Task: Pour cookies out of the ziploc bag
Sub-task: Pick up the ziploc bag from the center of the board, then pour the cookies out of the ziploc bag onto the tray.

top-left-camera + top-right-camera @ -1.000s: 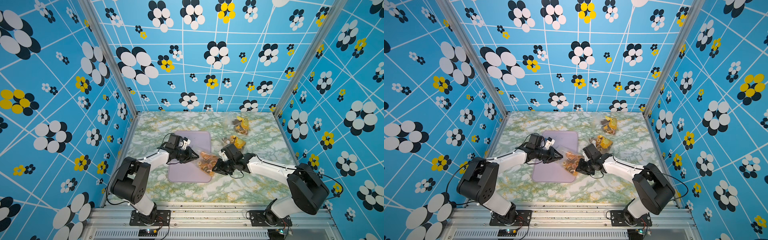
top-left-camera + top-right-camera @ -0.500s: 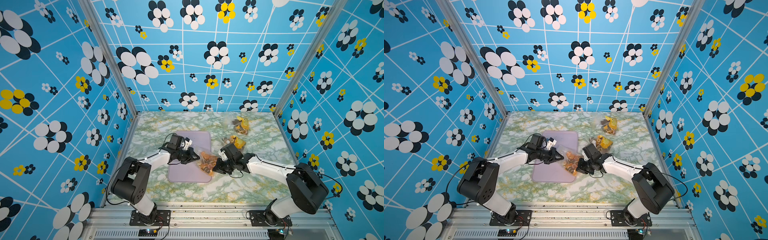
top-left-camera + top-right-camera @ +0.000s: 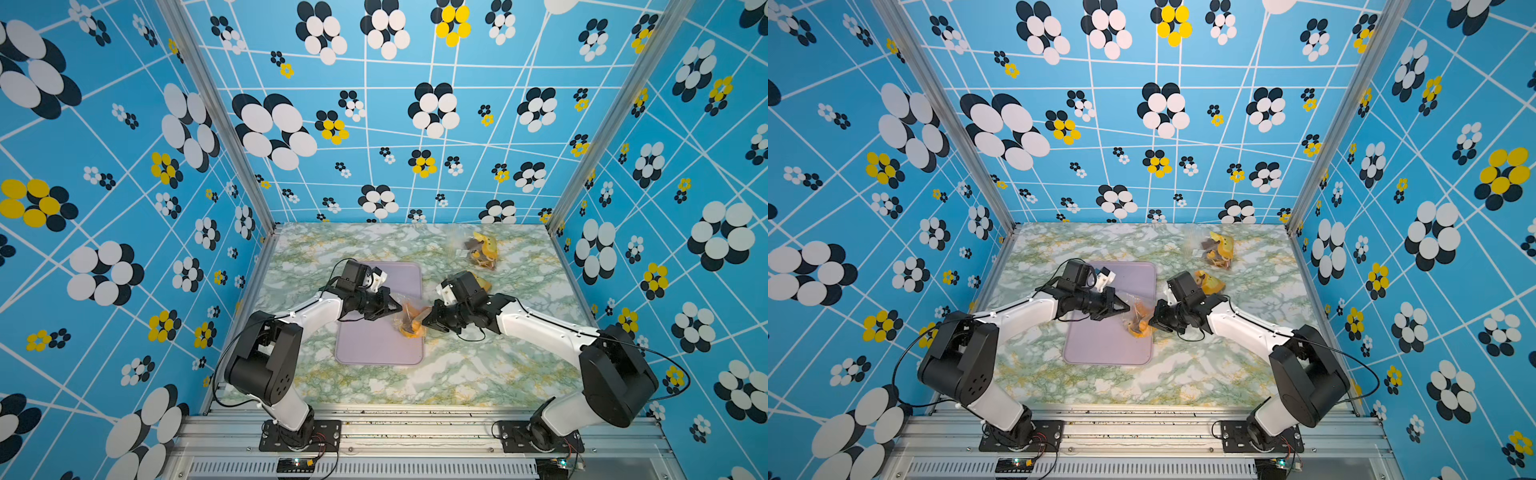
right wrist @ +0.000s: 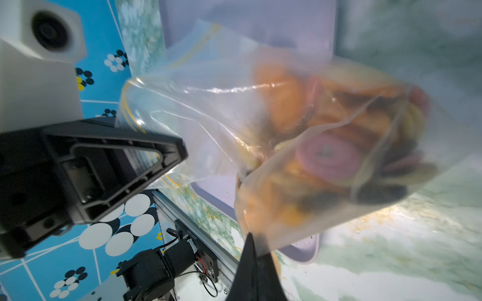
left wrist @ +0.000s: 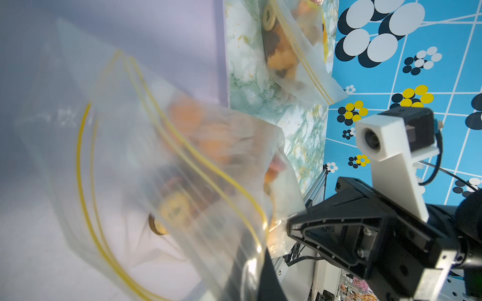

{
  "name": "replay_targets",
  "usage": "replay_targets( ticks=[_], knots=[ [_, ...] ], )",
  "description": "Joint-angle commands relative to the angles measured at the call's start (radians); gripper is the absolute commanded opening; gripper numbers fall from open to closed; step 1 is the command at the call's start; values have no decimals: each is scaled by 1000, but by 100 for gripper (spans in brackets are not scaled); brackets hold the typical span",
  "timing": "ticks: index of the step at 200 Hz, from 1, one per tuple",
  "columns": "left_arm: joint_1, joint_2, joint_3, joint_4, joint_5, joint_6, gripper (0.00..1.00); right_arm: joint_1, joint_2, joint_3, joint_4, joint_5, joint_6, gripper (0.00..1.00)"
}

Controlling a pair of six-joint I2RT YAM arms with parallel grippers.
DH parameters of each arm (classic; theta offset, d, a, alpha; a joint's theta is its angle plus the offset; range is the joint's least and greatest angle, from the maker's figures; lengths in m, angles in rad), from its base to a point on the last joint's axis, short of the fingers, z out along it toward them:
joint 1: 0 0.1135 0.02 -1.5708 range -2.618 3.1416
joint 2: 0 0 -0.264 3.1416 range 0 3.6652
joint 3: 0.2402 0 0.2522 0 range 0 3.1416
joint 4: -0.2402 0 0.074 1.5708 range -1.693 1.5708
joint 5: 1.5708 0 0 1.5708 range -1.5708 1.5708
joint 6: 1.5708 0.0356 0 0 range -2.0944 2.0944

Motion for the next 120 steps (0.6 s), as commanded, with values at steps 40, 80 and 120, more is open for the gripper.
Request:
replay_targets(
  ticks=[40,80,120],
  knots=[
    [44,75,162,-123,-6,74,0,-119,25,145,-58,-84,-20,0],
    [86,158,283,-151,8,77,0,-143,128,269,-59,-108,-29,0],
    [123,229,397,-152,39,47,0,-149,249,417,-60,-118,-21,0]
  ],
)
